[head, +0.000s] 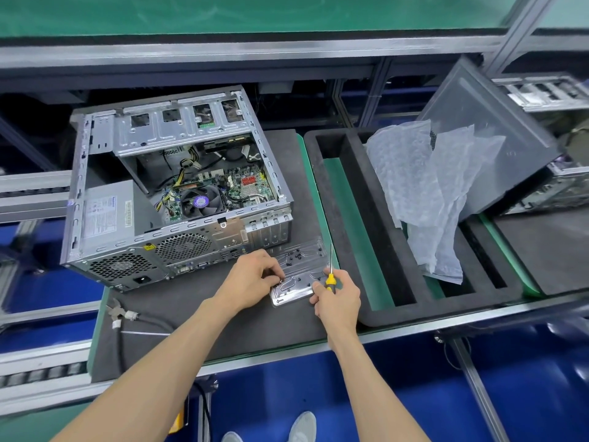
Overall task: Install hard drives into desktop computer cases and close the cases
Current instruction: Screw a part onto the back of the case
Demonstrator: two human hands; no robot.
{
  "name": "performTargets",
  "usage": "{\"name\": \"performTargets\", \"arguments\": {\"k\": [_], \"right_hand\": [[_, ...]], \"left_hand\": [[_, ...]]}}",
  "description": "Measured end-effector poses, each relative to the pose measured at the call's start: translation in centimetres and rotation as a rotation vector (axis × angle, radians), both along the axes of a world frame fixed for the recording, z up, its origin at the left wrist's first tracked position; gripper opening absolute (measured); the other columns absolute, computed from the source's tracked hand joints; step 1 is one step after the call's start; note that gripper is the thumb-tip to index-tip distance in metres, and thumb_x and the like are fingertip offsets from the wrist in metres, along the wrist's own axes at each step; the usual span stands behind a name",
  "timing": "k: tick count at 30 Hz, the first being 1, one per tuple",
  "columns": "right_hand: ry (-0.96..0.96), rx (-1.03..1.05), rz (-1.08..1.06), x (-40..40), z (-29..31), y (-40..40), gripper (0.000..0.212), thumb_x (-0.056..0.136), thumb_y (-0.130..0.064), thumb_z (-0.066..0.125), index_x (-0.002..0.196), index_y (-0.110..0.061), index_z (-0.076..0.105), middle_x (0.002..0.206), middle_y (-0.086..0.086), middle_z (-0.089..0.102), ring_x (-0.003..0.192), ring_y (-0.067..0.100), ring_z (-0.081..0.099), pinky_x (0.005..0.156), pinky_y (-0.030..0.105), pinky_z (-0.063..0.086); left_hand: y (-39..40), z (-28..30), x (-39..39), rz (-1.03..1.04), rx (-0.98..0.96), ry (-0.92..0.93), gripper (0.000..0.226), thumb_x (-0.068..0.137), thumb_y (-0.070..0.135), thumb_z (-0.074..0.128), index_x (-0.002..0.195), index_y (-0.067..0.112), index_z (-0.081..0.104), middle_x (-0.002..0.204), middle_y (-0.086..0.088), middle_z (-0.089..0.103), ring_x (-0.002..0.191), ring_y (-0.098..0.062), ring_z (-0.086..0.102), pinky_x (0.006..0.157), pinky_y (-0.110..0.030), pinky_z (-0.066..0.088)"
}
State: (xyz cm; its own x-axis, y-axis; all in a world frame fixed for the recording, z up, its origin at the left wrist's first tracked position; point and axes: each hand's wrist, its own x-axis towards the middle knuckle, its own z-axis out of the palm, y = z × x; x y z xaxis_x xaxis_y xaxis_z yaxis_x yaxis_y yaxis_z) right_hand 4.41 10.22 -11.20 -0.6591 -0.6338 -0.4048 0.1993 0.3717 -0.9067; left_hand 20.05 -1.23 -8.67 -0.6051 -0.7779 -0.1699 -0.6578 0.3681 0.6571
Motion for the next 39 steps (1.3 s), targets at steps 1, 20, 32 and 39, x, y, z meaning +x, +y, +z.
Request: {"name": "performTargets", "arguments": {"k": [1, 20, 32, 39], "right_hand": [[0.000, 0.002, -0.001, 0.0, 0.0, 0.0, 0.031, 0.089, -0.003, 0.069, 0.107, -0.027, 0.065, 0.070, 0.003, 0.067, 0.055, 0.010, 0.063, 0.048, 0.024, 0.048], [0.023, 0.007, 0.008, 0.1, 0.0, 0.1, 0.030, 0.089, -0.003, 0.068, 0.107, -0.027, 0.064, 0.063, -0.001, 0.068, 0.054, 0.012, 0.064, 0.048, 0.027, 0.050], [0.024, 0.014, 0.022, 0.3, 0.6, 0.2, 0.030, 0.090, -0.003, 0.068, 0.108, -0.027, 0.064, 0.063, 0.002, 0.067, 0.054, 0.011, 0.061, 0.047, 0.027, 0.049], [0.078, 0.088, 0.061, 1.1, 1.4, 0.5, 0.025, 0.091, -0.004, 0.065, 0.104, -0.025, 0.067, 0.065, 0.003, 0.069, 0.056, 0.015, 0.062, 0.052, 0.035, 0.053]], "left_hand": [[-0.1, 0.1, 0.1, -0.004, 0.008, -0.002, 0.017, 0.083, 0.007, 0.074, 0.085, 0.023, 0.079, 0.093, 0.009, 0.061, 0.082, -0.007, 0.059, 0.079, -0.019, 0.044], [1.7, -0.7, -1.5, 0.097, -0.054, -0.090, 0.013, 0.088, 0.024, 0.071, 0.077, 0.020, 0.077, 0.104, 0.011, 0.056, 0.093, -0.010, 0.057, 0.085, -0.029, 0.046], [2.5, -0.9, 0.0, 0.216, -0.011, 0.037, 0.007, 0.083, 0.015, 0.077, 0.078, 0.018, 0.073, 0.106, 0.013, 0.055, 0.094, -0.008, 0.058, 0.089, -0.025, 0.048], [2.4, -0.5, -0.1, 0.303, 0.006, 0.074, 0.016, 0.082, 0.008, 0.077, 0.074, 0.019, 0.068, 0.101, 0.011, 0.050, 0.086, -0.004, 0.057, 0.084, -0.021, 0.050]]}}
